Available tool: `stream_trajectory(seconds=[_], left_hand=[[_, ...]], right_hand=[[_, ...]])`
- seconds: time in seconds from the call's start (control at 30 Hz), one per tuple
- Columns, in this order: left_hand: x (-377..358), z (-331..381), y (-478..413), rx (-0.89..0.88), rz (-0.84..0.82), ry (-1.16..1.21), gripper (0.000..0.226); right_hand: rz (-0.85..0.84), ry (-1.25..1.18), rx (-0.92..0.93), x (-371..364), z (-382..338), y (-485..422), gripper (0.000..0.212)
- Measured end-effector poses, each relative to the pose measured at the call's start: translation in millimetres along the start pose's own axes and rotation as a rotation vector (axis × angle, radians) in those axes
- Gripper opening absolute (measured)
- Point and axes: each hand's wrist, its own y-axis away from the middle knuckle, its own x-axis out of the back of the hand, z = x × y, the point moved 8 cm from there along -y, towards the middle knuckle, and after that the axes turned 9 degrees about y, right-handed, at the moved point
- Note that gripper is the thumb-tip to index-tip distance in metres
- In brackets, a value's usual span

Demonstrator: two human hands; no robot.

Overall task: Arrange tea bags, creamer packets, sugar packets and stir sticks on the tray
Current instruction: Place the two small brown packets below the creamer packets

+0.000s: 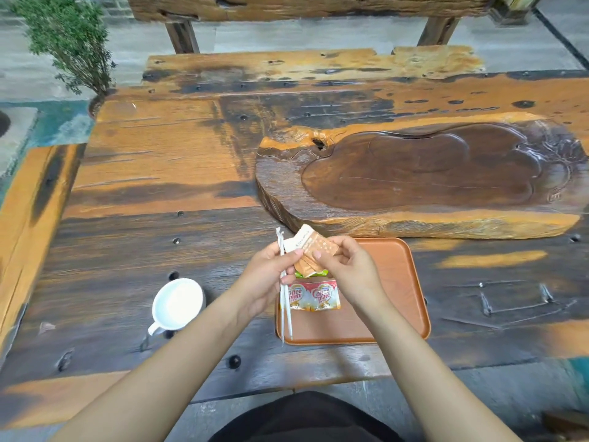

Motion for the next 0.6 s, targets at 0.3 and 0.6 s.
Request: stream_trajectory(seconds=[0.3, 0.6], left_hand=[[48.9, 11.6, 18.5, -0.031, 0.177, 0.183, 0.015], [111.8, 13.0, 49.4, -0.073, 0.329, 0.350, 0.018]], right_hand=[[0.073, -0.092, -0.139, 25.4, 54.7, 4.2, 0.023], [-0.288, 0.538, -0.137, -48.2, 132.4, 37.4, 0.012]])
